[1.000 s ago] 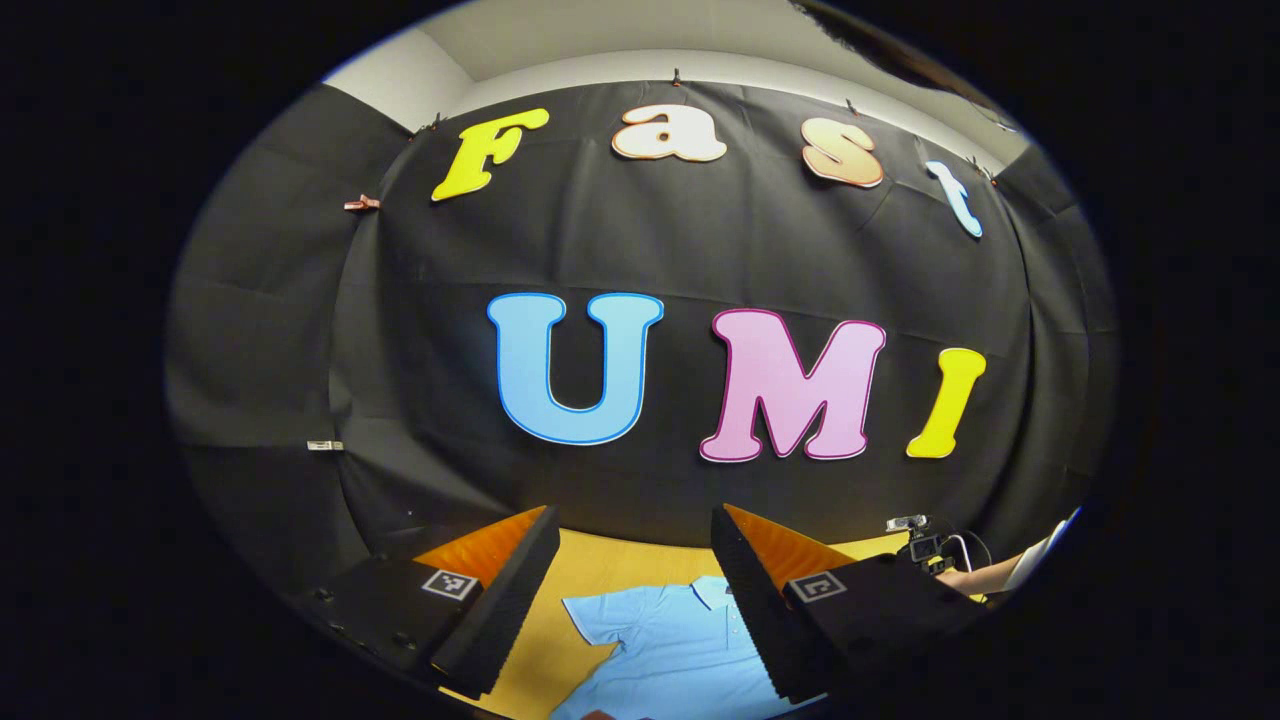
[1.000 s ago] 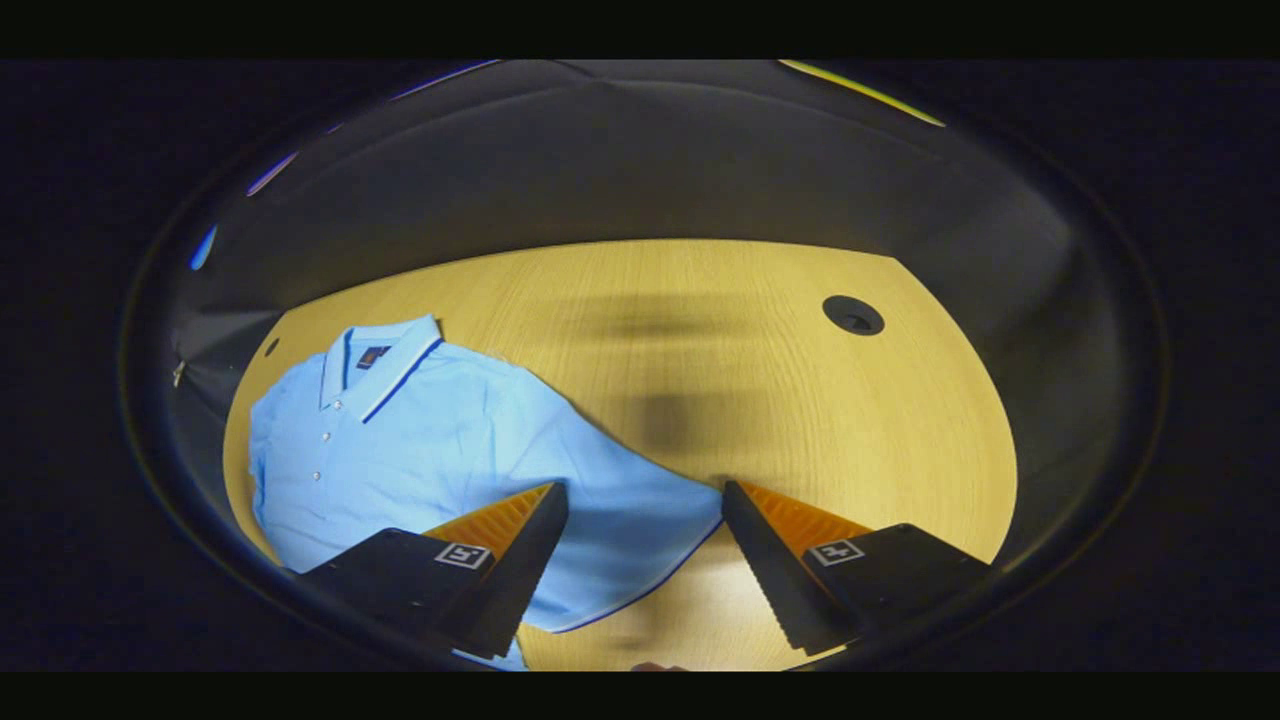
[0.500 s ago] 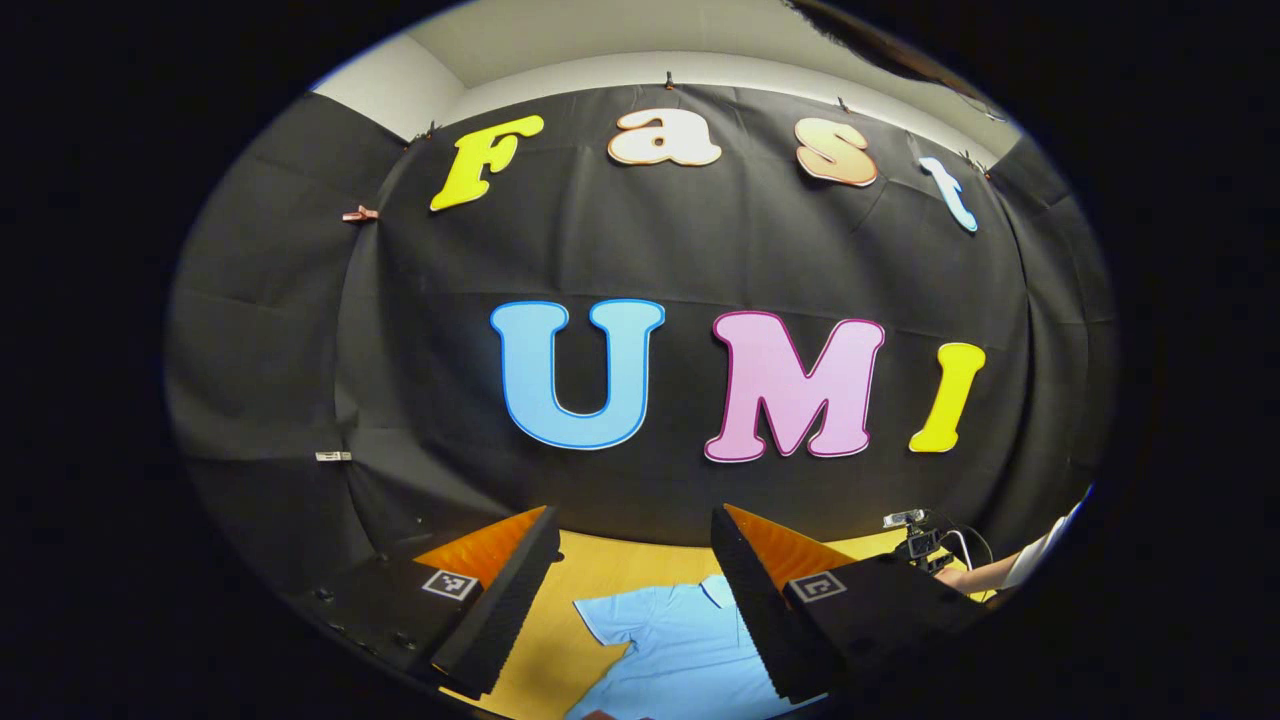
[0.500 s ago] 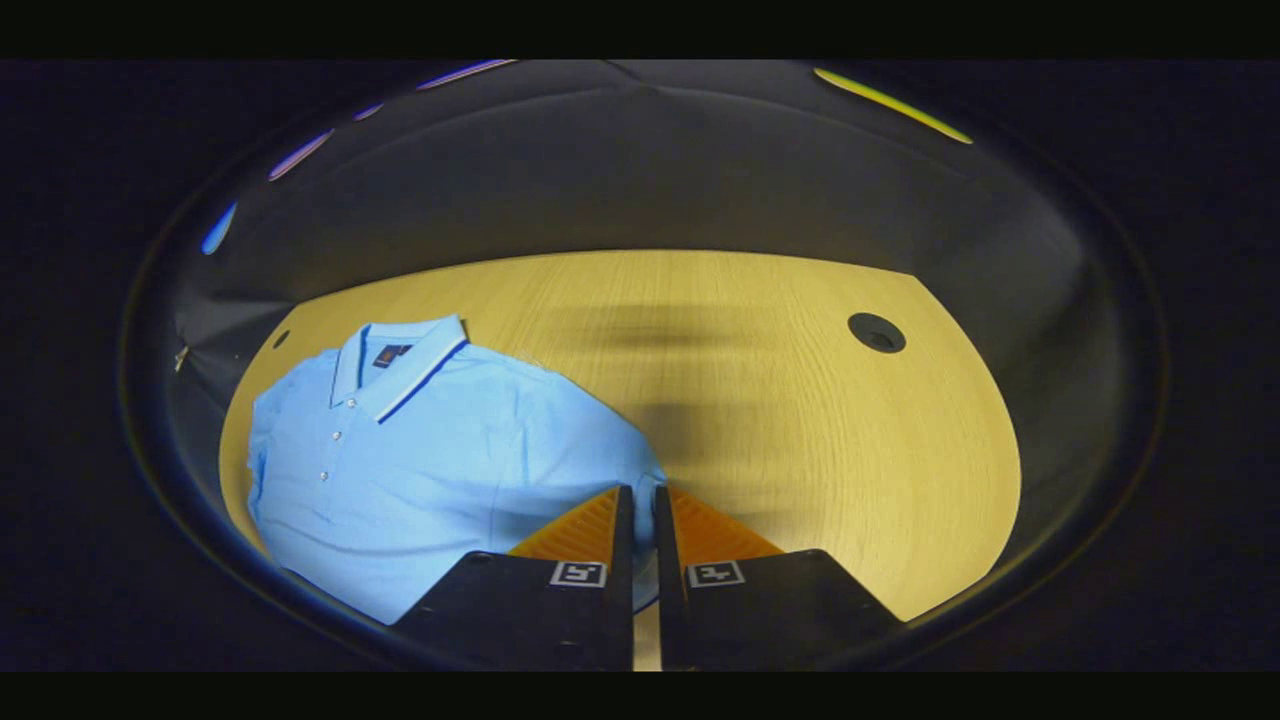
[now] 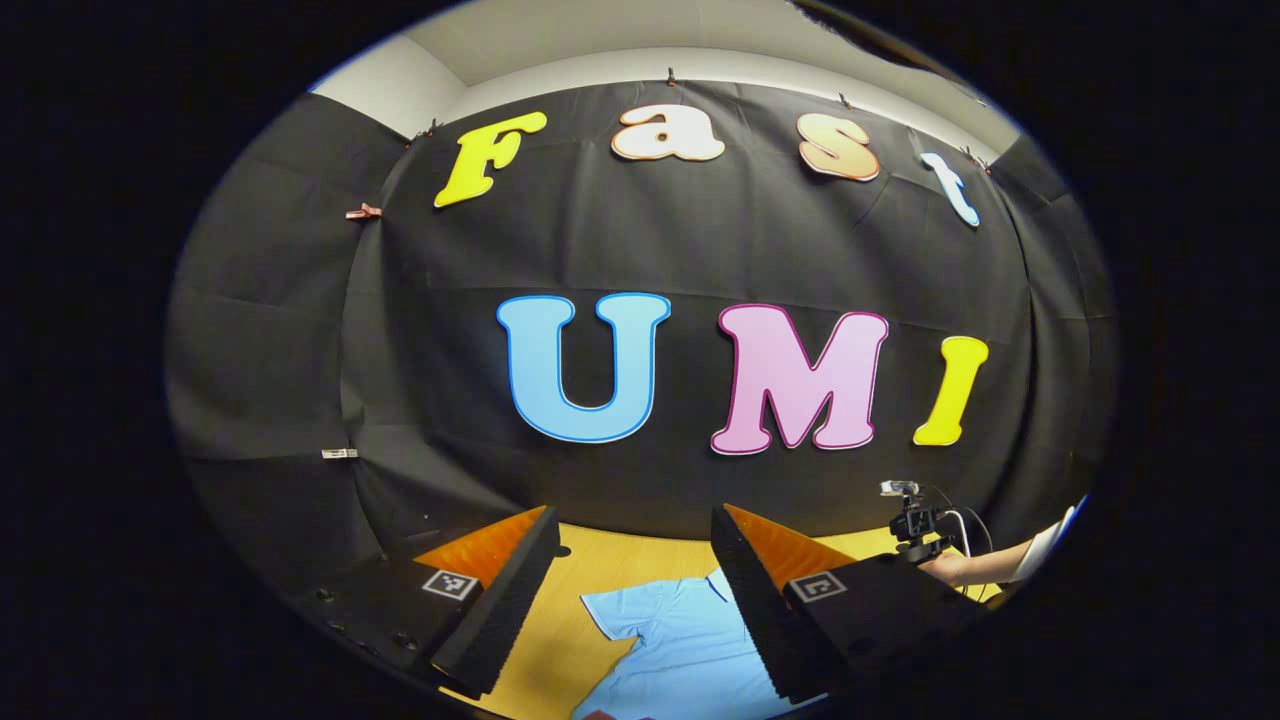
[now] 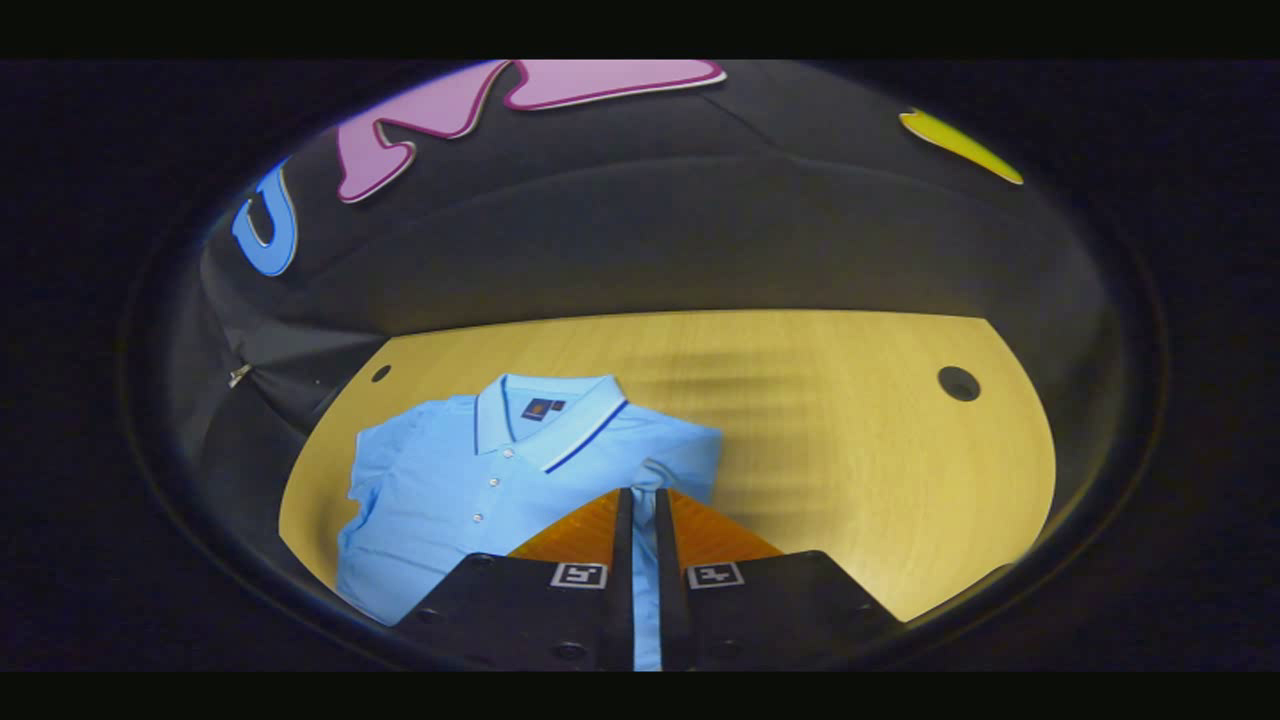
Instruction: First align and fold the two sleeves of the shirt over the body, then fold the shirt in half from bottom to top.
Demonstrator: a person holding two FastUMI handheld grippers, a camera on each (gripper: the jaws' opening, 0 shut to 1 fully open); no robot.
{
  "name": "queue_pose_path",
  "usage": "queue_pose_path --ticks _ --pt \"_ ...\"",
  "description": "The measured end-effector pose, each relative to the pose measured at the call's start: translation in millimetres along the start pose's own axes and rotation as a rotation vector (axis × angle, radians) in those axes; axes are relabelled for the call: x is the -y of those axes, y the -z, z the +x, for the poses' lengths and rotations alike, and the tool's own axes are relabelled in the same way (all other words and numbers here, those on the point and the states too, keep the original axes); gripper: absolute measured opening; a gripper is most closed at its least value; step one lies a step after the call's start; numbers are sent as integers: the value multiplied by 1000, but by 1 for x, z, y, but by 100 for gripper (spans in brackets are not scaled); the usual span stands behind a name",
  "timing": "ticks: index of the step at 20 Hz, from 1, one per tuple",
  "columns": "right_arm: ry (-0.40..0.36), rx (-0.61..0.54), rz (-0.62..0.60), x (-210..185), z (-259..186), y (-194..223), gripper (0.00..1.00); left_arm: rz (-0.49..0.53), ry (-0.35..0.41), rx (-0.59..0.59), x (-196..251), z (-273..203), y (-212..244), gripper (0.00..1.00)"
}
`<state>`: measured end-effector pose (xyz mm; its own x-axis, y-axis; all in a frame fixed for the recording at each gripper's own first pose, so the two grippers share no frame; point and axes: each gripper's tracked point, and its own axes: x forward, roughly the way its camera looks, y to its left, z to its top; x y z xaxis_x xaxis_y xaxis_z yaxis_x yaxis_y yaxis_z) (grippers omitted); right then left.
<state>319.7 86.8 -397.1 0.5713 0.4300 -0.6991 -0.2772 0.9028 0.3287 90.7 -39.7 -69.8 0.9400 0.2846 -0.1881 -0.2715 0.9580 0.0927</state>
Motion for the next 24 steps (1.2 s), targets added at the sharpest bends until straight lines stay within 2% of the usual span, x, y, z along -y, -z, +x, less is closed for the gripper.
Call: queue_pose_path --ticks 1,2,3,4,6,7,8,9,10,11,12,13,14,17,19,24 --pt "-9 -13 -1 -6 5 4 8 3 -1 -5 -1 -1 3 97" --pt "-16 -26 1 -11 11 10 19 3 -3 -11 -3 -1 5 97" --pt "-23 -39 5 -14 16 15 0 1 -6 -15 -4 -2 7 97" --pt "-32 -53 16 -17 20 20 10 -3 -9 -23 -6 -3 11 97" --pt "-74 -73 51 -26 21 27 11 -10 -16 -38 -10 -2 16 97" --pt "-81 -73 61 -26 21 27 34 -14 -17 -39 -12 -2 18 97" --pt "-86 -63 60 -26 18 25 18 -21 -11 -41 -12 0 21 97" --pt "-98 -51 59 -28 13 20 42 -26 -6 -44 -13 4 24 97" --pt "-108 -40 54 -30 6 17 31 -28 -7 -52 -16 10 31 97" --pt "-114 -26 47 -32 1 12 57 -30 -7 -61 -18 17 36 97" --pt "-118 -7 33 -33 -5 7 65 -31 -4 -66 -20 23 41 97" --pt "-118 13 16 -34 -11 1 77 -35 6 -70 -20 31 45 97" --pt "-115 32 1 -35 -18 -4 78 -41 19 -74 -19 40 50 97" --pt "-137 101 -20 -45 -41 -25 93 -64 49 -99 -21 74 67 97" --pt "-148 139 -40 -48 -53 -34 96 -63 52 -124 -27 100 79 97" --pt "-156 208 -73 -54 -89 -48 97 -62 81 -213 -39 162 123 97"
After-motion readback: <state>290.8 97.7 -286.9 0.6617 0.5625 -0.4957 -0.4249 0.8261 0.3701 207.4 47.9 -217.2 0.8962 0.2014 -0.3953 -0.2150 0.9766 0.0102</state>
